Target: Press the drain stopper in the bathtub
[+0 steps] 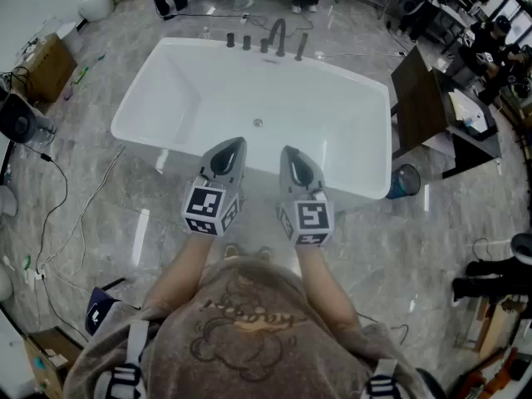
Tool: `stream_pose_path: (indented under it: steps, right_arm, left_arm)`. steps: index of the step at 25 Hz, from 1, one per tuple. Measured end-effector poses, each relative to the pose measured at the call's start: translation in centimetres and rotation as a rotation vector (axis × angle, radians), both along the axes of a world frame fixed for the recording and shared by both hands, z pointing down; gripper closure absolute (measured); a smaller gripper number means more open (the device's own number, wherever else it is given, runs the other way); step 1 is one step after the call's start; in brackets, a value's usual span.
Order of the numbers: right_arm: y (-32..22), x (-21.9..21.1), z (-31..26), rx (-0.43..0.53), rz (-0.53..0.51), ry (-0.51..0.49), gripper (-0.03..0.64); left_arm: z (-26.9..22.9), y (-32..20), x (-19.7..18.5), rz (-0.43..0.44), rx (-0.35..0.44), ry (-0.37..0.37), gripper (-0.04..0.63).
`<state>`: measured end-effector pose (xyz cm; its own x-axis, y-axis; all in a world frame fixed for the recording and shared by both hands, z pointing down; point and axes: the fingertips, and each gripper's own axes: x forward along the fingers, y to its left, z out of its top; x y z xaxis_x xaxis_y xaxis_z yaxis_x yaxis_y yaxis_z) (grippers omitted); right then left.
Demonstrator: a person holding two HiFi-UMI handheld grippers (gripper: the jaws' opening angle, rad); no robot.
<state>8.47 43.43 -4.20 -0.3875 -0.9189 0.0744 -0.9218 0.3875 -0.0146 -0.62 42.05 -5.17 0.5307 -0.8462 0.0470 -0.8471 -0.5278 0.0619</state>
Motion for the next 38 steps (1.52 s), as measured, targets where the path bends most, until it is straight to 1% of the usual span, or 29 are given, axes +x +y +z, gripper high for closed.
stream_pose_path:
  steps: [9, 17, 23, 28, 33, 38]
  right_arm:
    - [0.0, -1.4, 0.0, 0.014, 0.006, -0.024, 0.617]
    - [-0.7, -3.4, 0.1, 0.020, 0.023, -0.014, 0.615]
    - [-1.8, -3.8, 1.5, -0.011, 0.058, -0.005, 0.615]
    - [-5.1, -2.9, 2.2, -0.011, 0.055, -0.031, 0.616]
    - [-9.0, -3.5, 2.7, 0.001, 0.028, -0.028, 0.615]
    - [-14.0, -2.9, 2.4, 0.025, -0.007, -0.037, 0.615]
  left_arm:
    - [0.2, -0.1, -0.8, 0.033, -0.003, -0.018, 0.594]
    - [0.4, -1.0, -2.8, 0.083, -0.009, -0.021, 0.594]
    - [1.5, -2.4, -3.8, 0.106, -0.027, -0.033, 0.594]
    - [2.2, -5.6, -3.3, 0.107, -0.032, -0.033, 0.594]
    - [2.6, -9.3, -3.3, 0.105, -0.029, -0.035, 0.594]
    - [2.6, -14.1, -1.7, 0.101, -0.030, -0.034, 0.594]
